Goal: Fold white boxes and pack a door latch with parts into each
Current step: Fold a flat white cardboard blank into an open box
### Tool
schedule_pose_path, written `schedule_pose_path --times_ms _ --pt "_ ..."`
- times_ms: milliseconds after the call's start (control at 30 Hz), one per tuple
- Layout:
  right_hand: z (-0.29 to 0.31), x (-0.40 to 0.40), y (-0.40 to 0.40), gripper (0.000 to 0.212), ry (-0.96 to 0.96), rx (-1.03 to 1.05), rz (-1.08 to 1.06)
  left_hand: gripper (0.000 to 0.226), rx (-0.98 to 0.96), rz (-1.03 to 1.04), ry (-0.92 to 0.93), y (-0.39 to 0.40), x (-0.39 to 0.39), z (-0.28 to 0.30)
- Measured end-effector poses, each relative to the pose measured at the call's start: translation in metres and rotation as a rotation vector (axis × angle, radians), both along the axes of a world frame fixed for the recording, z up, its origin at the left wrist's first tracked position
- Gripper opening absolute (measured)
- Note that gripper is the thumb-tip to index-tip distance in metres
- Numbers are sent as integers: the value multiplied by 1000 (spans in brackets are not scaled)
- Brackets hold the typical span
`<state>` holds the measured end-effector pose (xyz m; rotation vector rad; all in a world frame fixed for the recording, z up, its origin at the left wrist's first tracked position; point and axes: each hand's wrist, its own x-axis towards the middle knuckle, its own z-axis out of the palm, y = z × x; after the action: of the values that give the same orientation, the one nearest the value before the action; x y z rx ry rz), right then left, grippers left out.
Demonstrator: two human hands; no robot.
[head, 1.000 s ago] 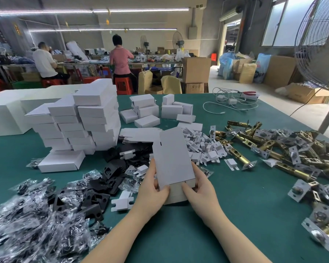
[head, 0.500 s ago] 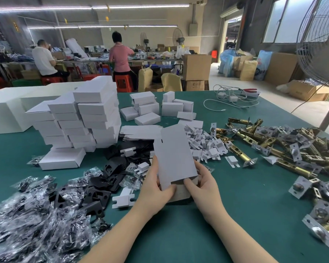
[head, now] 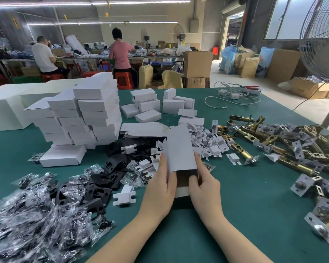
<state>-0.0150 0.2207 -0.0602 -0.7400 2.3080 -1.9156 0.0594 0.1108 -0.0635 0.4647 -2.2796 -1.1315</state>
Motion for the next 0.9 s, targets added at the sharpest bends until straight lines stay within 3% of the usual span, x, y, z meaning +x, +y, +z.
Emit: schedule_pose_path --times_ms 133,267,400,500,667,767,900 --pt "1 2 1 73 83 99 50 47 200 -110 164 -5 1 3" --pt "3 0 1 74 92 129 33 55 394 -215 222 -9 3 1" --pt "5 -3 4 74 93 138 59 45 619 -101 251 -10 -1 11" --pt "5 -2 4 72 101 164 101 57 763 -37 215 -14 -2 18" --pt "10 -5 5 68 83 147 211 20 916 -53 208 -21 0 21" --pt "14 -5 10 60 -38 28 345 19 943 -52 208 -22 0 21" --pt "27 -12 12 24 -315 -114 331 20 903 -86 168 -22 2 22"
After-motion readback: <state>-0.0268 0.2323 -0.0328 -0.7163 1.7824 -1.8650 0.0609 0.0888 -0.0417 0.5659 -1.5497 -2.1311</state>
